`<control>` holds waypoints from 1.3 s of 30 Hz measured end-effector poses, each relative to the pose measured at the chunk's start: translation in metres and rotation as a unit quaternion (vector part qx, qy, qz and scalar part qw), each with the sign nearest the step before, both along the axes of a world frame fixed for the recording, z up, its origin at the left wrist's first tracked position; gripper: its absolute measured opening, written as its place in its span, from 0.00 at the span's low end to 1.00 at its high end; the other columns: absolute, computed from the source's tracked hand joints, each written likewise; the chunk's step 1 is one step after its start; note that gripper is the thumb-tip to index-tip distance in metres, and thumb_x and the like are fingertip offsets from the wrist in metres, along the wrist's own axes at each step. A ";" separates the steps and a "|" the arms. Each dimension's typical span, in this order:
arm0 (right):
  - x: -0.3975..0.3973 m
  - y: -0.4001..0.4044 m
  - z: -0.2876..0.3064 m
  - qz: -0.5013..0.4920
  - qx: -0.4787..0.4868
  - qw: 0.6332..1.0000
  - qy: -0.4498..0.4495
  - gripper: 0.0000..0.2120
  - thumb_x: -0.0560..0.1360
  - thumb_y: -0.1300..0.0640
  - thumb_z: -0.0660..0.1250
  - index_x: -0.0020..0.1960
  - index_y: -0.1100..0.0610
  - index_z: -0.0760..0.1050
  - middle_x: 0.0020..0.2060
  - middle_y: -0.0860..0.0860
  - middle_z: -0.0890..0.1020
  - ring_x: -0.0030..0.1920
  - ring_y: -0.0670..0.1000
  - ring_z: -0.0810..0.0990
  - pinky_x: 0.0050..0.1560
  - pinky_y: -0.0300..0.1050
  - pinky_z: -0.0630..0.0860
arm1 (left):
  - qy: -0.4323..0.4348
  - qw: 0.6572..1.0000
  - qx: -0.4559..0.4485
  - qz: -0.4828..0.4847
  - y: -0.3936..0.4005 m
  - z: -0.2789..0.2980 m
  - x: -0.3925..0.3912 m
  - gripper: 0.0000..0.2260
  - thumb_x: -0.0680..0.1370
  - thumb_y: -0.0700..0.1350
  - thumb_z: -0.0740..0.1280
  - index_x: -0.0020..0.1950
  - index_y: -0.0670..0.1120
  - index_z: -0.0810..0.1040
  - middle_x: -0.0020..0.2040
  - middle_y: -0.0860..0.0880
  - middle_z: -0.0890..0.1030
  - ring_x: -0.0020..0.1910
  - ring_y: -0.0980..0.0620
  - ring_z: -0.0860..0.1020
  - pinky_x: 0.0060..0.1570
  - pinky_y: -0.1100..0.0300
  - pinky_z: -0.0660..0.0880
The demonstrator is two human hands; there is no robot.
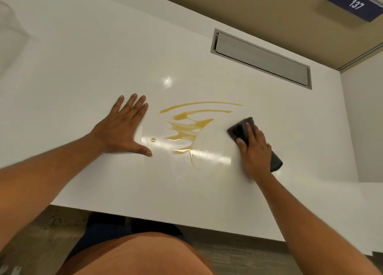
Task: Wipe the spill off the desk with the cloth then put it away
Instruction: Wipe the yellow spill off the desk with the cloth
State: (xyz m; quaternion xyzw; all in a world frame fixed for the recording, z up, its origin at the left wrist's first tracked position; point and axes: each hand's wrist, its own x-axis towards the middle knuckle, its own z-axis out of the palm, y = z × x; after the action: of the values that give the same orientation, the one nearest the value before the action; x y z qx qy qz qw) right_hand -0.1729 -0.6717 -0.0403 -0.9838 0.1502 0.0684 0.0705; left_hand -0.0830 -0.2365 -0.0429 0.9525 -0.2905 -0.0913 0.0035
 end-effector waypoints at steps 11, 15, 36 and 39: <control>-0.134 0.138 0.000 0.101 0.006 0.995 0.014 0.29 0.85 0.40 0.52 0.84 0.44 0.53 0.84 0.49 0.58 0.84 0.55 0.56 0.79 0.61 0.58 | 0.011 1.000 0.004 0.000 -0.001 0.004 0.000 0.70 0.62 0.90 0.53 0.87 0.40 0.43 0.88 0.43 0.41 0.87 0.43 0.37 0.85 0.36 0.43; -0.111 0.101 0.000 0.147 0.005 0.989 0.022 0.29 0.85 0.38 0.52 0.84 0.43 0.54 0.84 0.49 0.59 0.84 0.56 0.56 0.79 0.63 0.59 | 0.026 1.000 0.004 0.000 -0.001 0.005 0.001 0.70 0.62 0.90 0.52 0.87 0.40 0.42 0.88 0.43 0.41 0.87 0.44 0.37 0.85 0.36 0.42; -0.070 0.203 -0.004 -0.007 0.014 1.000 -0.002 0.29 0.85 0.41 0.56 0.84 0.44 0.55 0.83 0.53 0.62 0.83 0.59 0.58 0.76 0.68 0.62 | 0.082 0.996 -0.026 -0.008 0.005 0.003 0.006 0.74 0.57 0.92 0.52 0.86 0.42 0.37 0.87 0.42 0.33 0.85 0.42 0.30 0.83 0.34 0.36; -0.006 0.183 -0.006 -0.076 0.015 0.997 -0.016 0.29 0.86 0.41 0.54 0.84 0.44 0.54 0.83 0.53 0.61 0.82 0.59 0.58 0.75 0.68 0.61 | 0.079 0.996 -0.038 -0.009 0.006 0.002 0.006 0.74 0.57 0.92 0.52 0.86 0.41 0.39 0.87 0.42 0.35 0.86 0.42 0.32 0.83 0.34 0.37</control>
State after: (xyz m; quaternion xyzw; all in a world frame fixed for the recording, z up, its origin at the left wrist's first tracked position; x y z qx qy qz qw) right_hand -0.1787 -0.4892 -0.0463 -0.9693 0.2224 0.0488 0.0925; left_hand -0.0766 -0.2307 -0.0408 0.9388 -0.3012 -0.1554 0.0616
